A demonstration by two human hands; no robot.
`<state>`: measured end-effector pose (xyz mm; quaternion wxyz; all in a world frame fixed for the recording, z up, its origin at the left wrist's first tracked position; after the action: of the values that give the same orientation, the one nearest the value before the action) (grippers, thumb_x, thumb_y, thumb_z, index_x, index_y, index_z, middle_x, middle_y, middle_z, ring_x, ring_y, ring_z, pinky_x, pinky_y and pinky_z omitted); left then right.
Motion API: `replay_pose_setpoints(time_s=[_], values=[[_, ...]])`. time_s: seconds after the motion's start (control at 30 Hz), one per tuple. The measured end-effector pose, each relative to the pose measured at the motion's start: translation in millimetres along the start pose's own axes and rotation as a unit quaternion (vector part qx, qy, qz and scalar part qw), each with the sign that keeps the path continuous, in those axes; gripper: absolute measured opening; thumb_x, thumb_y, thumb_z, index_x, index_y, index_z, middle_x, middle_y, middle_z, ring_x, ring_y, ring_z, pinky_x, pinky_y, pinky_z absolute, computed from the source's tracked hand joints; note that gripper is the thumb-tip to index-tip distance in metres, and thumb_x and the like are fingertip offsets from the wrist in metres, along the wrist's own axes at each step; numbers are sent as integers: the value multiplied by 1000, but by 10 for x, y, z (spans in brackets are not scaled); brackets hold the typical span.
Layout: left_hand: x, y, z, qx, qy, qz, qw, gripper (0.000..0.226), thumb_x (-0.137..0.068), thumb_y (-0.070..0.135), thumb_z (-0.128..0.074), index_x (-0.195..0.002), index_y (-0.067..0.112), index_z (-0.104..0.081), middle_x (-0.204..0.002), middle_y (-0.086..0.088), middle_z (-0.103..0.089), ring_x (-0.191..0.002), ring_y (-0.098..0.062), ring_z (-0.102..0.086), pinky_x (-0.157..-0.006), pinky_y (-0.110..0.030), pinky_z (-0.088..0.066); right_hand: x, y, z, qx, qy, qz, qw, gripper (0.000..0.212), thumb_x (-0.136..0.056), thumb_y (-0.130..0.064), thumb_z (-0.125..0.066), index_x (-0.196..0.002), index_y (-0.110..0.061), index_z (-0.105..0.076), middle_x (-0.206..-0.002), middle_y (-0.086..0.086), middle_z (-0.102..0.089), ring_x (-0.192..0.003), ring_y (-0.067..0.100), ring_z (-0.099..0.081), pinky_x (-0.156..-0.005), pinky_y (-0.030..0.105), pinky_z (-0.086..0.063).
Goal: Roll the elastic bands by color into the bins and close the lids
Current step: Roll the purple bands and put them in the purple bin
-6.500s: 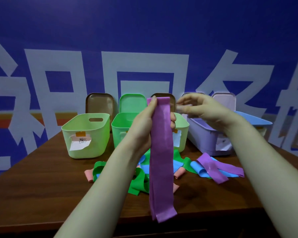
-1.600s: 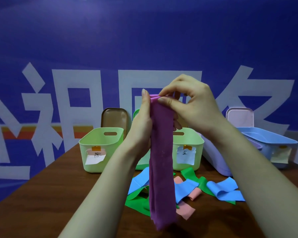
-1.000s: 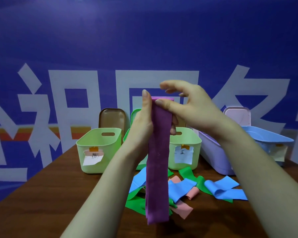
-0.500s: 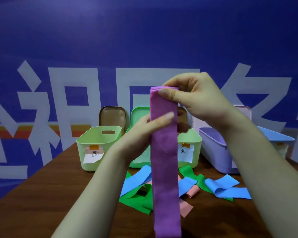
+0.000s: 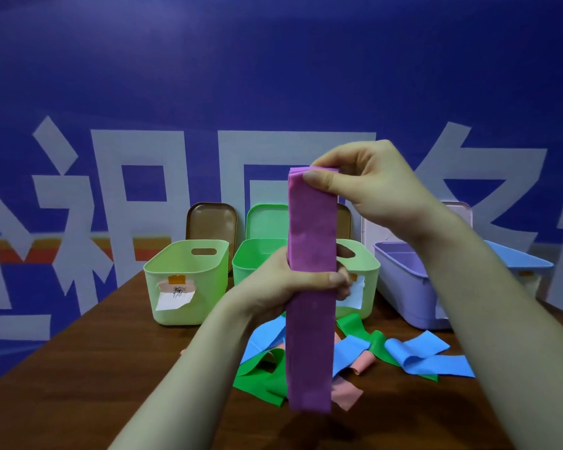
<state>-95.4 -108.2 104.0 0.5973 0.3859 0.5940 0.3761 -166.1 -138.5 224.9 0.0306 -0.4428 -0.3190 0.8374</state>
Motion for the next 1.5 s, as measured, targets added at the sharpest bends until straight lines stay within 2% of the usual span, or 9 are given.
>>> replay_pose_setpoints(time_s=[0.13,0.3,0.47,0.57,0.77,0.93,1.17,1.3,1.5], values=[[-30,-48,20,6,36,14,999,17,-79,6,-68,-95,9,-64,-70,-7,-64,-60,-17,-62,-62,-27,-55,14,-9,-6,-1,-3,2,1000,7,-86,-17,-69,-87,-10,-71,-74,1,-68,-67,3,-59,-65,22,-50],[-48,108,121,-65,61,-31,996,45,-70,31,-72,-113,18,-65,-115,-6,-69,-108,-23,-64,-94,-34,-51,41,15,51,7,0,-12,1000,9,-85,-17,-69,-88,-9,-71,-77,5,-70,-69,6,-60,-69,31,-52],[55,660,389,-75,216,-181,957,15,-78,17,-67,-93,18,-69,-90,2,-70,-87,-15,-61,-78,-31,-48,67,65,52,0,-10,-17,1000,14,-84,-15,-70,-95,-8,-73,-96,10,-73,-88,19,-69,-87,39,-55],[110,841,385,-128,243,-204,940,7,-83,7,-69,-85,13,-67,-74,4,-66,-70,-12,-59,-63,-27,-49,72,59,69,9,-4,-11,1000,13,-83,-17,-71,-94,-12,-75,-101,1,-72,-99,10,-66,-94,35,-52],[101,913,364,-189,217,-180,941,15,-86,2,-65,-100,7,-68,-83,-5,-70,-65,-7,-61,-62,-21,-51,112,18,83,-4,-6,1,1000,19,-78,-23,-72,-90,-8,-75,-93,11,-71,-89,17,-63,-86,40,-52],[120,932,355,-186,229,-179,939,11,-86,1,-63,-94,7,-68,-78,-4,-68,-68,-10,-61,-63,-21,-53,134,133,59,-47,-14,-29,998,29,-72,-30,-71,-98,-17,-71,-86,3,-71,-79,9,-65,-74,24,-54],[173,909,393,-155,237,-179,942,12,-89,3,-61,-98,9,-66,-88,-7,-66,-80,-20,-60,-70,-27,-53,212,235,13,-199,-26,-44,979,29,-81,6,-62,-106,-9,-63,-93,5,-72,-86,20,-67,-76,31,-59],[192,928,376,-141,240,-192,941,14,-89,2,-59,-97,12,-65,-92,-13,-65,-84,-23,-60,-73,-31,-54,217,236,27,-232,-2,-45,972,28,-78,4,-63,-101,-12,-63,-84,3,-73,-73,19,-69,-60,30,-59],[144,859,416,-155,208,-136,956,10,-86,13,-67,-94,17,-65,-90,-2,-65,-82,-13,-62,-70,-26,-52,217,234,68,-200,26,-39,979,21,-79,11,-64,-86,-9,-66,-73,3,-74,-68,22,-70,-57,29,-59]])
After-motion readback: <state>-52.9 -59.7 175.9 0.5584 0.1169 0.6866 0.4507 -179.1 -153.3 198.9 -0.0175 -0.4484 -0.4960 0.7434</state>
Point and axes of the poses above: each hand's wrist, its own x-axis away from the middle knuckle, its own z-axis out of the back of the hand, y = z × x, the point moved 8 cm from there along -x, towards the middle knuckle
